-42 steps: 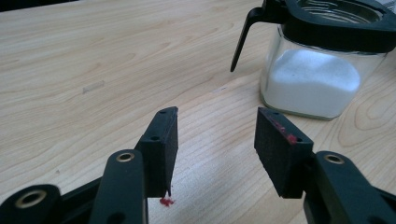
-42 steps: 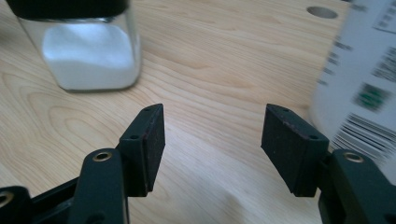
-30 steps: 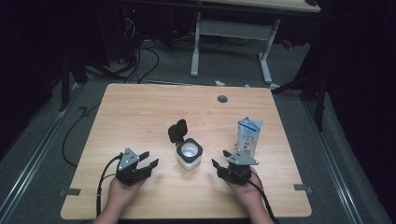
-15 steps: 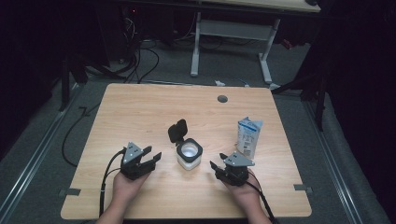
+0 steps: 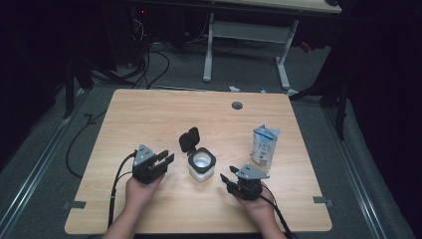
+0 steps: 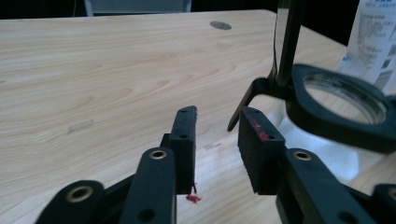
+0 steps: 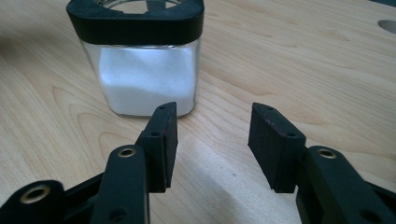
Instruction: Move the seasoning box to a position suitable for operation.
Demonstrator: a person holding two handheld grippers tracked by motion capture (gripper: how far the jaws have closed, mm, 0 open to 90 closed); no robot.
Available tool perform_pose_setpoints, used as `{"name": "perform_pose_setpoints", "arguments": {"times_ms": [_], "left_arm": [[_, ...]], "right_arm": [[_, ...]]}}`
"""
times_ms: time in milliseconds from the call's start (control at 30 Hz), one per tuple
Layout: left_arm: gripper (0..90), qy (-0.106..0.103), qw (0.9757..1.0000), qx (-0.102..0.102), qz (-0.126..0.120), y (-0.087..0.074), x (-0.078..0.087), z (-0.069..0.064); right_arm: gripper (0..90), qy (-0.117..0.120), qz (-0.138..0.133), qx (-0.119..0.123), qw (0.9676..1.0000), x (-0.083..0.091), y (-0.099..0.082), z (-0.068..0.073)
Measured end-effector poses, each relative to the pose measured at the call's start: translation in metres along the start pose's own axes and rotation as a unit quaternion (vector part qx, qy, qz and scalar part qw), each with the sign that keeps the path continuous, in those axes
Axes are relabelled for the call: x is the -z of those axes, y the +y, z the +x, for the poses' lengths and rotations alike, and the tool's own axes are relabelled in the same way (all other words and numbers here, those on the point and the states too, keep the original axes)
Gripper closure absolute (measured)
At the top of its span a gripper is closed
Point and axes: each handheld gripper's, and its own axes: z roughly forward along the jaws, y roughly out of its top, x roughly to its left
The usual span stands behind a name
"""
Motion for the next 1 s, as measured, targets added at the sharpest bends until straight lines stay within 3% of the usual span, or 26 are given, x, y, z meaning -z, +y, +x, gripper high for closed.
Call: {"name": "perform_pose_setpoints", "arguments": {"times_ms": [200,367,533,1000], "left_arm": [[89.8,0.001,1.0,-0.002,0.0,0.013,-0.013,-0.005],[89.9,0.004,1.0,0.0,-0.008,0.027,-0.019,-0.007],[89.9,0.0,0.9999,0.01,-0.013,0.038,-0.022,-0.007],[89.9,-0.009,0.9996,0.011,-0.024,0.043,-0.022,-0.012]], "right_arm": [[62.1,0.009,-0.004,0.007,0.9999,-0.002,0.003,0.007],[73.1,0.012,0.004,0.017,0.9998,-0.007,0.006,0.012],[90.0,0.023,-0.007,0.022,0.9995,-0.008,0.009,0.016],[89.6,0.024,-0.009,0.028,0.9993,-0.013,0.015,0.023]]}}
